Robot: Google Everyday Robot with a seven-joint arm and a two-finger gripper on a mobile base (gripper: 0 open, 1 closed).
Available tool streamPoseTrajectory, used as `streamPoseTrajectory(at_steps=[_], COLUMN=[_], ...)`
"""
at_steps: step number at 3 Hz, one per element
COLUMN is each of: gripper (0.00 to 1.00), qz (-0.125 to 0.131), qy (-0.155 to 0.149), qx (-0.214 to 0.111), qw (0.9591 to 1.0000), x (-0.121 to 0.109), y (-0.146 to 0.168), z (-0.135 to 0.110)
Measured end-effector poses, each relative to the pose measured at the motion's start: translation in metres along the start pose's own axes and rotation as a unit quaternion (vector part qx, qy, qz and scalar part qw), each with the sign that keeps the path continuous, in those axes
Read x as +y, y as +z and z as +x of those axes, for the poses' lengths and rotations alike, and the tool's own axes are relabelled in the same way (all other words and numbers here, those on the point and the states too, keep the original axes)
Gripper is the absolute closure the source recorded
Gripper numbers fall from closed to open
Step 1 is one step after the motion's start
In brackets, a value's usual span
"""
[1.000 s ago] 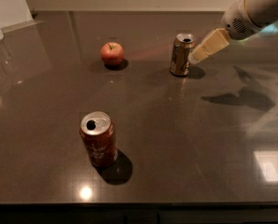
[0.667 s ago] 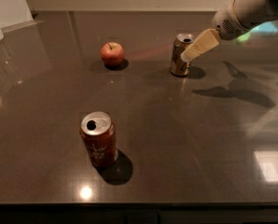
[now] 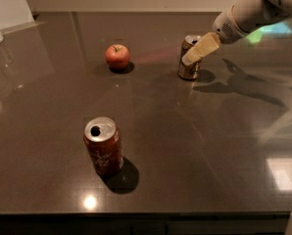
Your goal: Move orange can near coke can
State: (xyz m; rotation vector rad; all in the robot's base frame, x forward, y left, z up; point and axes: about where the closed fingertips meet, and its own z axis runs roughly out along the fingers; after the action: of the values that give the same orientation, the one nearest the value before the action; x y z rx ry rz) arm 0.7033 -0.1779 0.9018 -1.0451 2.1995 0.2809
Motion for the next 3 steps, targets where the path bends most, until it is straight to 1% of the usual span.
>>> streamPoseTrajectory(at_steps=[1,2,3], gripper=[0.24,0.46,0.71], qz=[-0.020,-0.031,-0.040], qy=[-0.004,-0.019,-0.047], qx=[0.006,0.000,-0.007], qw=[0.9998,0.9994,0.9981], x=[0.010,0.022,0.041], y=[0.009,0.005,-0.002], z=[-0.004,-0.011,-0.019])
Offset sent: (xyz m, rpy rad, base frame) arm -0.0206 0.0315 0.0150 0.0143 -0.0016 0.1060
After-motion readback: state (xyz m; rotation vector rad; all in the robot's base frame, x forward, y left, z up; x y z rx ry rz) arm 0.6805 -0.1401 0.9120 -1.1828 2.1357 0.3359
